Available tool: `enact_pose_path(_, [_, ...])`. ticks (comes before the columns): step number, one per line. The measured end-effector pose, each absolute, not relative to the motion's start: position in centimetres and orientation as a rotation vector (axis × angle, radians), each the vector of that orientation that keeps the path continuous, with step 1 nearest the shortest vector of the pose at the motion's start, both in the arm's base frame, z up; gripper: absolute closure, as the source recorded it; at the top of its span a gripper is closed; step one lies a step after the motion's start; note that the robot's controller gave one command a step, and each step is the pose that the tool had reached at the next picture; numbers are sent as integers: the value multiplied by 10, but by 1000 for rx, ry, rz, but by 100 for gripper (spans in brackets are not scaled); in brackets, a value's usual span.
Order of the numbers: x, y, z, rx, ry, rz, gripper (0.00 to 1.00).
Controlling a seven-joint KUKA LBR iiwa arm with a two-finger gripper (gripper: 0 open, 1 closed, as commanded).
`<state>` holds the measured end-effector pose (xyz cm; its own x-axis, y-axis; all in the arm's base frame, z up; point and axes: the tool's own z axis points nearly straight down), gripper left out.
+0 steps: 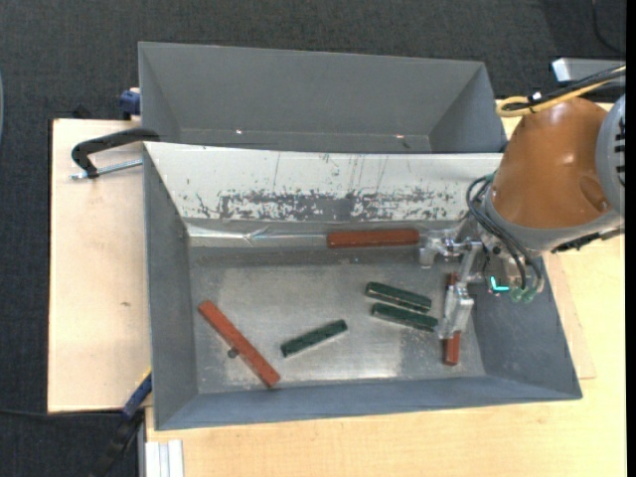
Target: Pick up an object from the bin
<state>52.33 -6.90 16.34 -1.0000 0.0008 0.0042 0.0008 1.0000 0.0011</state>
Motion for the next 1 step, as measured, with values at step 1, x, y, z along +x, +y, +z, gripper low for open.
enact_pose_path(1, [506,-59,202,-113,-3142,-1,0])
